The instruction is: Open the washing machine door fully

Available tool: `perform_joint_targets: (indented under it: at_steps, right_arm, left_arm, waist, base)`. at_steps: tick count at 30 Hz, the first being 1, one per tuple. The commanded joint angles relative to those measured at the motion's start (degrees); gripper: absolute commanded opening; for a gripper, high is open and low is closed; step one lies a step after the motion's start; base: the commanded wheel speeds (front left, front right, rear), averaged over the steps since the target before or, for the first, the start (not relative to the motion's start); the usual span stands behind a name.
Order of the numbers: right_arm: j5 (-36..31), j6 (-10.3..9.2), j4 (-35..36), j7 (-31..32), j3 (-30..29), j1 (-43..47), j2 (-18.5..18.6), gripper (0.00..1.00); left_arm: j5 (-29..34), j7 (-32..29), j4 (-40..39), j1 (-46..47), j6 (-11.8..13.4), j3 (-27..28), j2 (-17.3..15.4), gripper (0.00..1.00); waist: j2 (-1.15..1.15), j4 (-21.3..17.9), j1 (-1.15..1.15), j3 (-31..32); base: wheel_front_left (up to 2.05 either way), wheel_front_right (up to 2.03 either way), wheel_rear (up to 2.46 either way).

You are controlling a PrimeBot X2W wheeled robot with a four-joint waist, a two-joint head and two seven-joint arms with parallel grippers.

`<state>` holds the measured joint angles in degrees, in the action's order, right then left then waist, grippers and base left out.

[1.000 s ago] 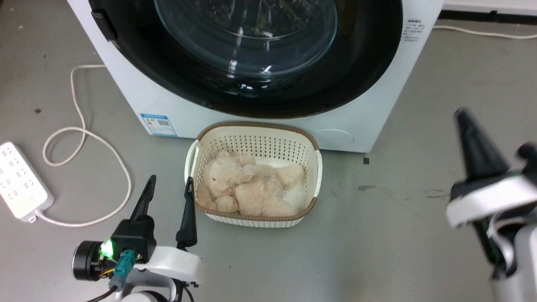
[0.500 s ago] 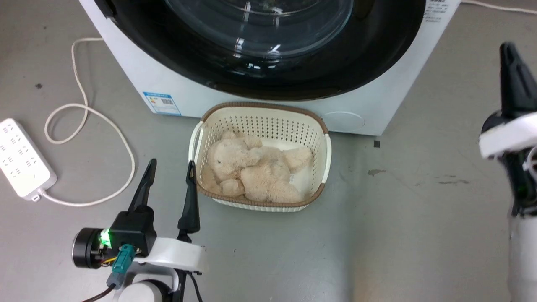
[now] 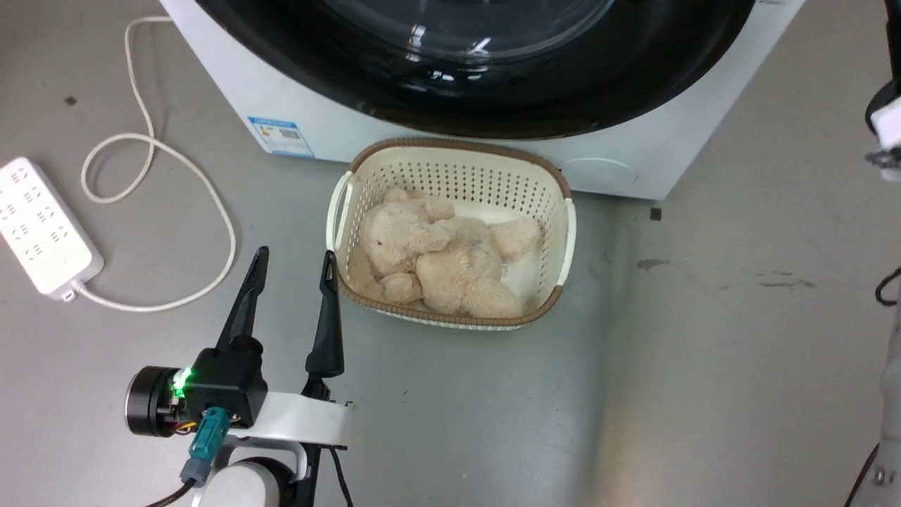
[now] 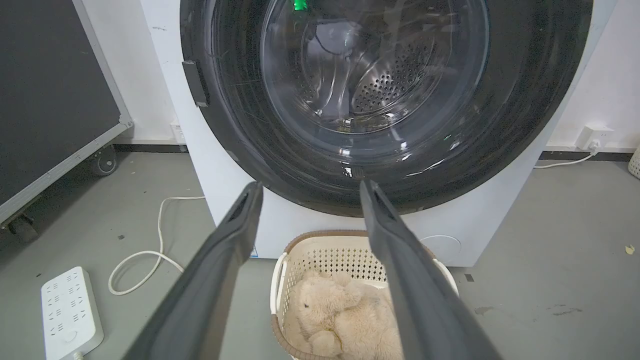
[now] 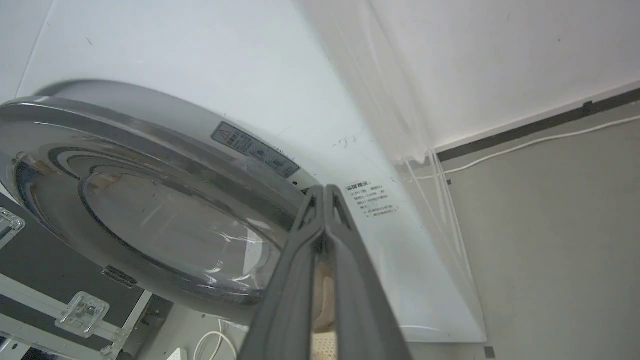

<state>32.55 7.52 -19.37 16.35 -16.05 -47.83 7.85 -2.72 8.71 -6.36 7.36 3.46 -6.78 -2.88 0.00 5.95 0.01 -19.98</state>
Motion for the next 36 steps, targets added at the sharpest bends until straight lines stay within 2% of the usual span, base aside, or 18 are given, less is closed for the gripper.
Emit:
perform_joint_targets:
  at_steps: [1, 7, 22, 36]
  right_arm:
    - [1.22, -0.02, -0.96, 0.92, -0.58, -2.2, 0.07, 0.0]
    - [4.56, -0.02, -6.98, 8.87, -2.9, -7.63, 0.41, 0.0]
    - [8.87, -0.02, -21.73, 21.67, -11.14, -21.62, 2.35, 0.0]
    - [11.31, -0.03, -28.63, 31.53, -17.57, -32.79, 1.24, 0.0]
  left_arm:
    - [-0.18, 0.59, -0.42, 1.16, 0.34, -0.25, 0.0, 1.0]
    - [-0.26, 1.31, -1.36, 1.83, 0.56, -0.53, 0.0, 1.0]
    - [-0.86, 3.1, -3.25, 3.49, 1.54, -2.5, 0.0, 1.0]
    - [-1.56, 4.78, -4.52, 5.59, 2.66, -4.14, 0.0, 1.0]
  waist:
    - [0.0, 0.31, -0.01, -0.46]
    - [0.0, 0.87, -0.01, -1.95]
    - [0.0, 2.67, -0.01, -6.25]
    - [0.0, 4.04, -0.01, -10.04]
  base:
    - [0.0, 0.0, 0.0]
    - [0.0, 0.0, 0.0]
    - [0.0, 0.0, 0.0]
    - [0.0, 0.0, 0.0]
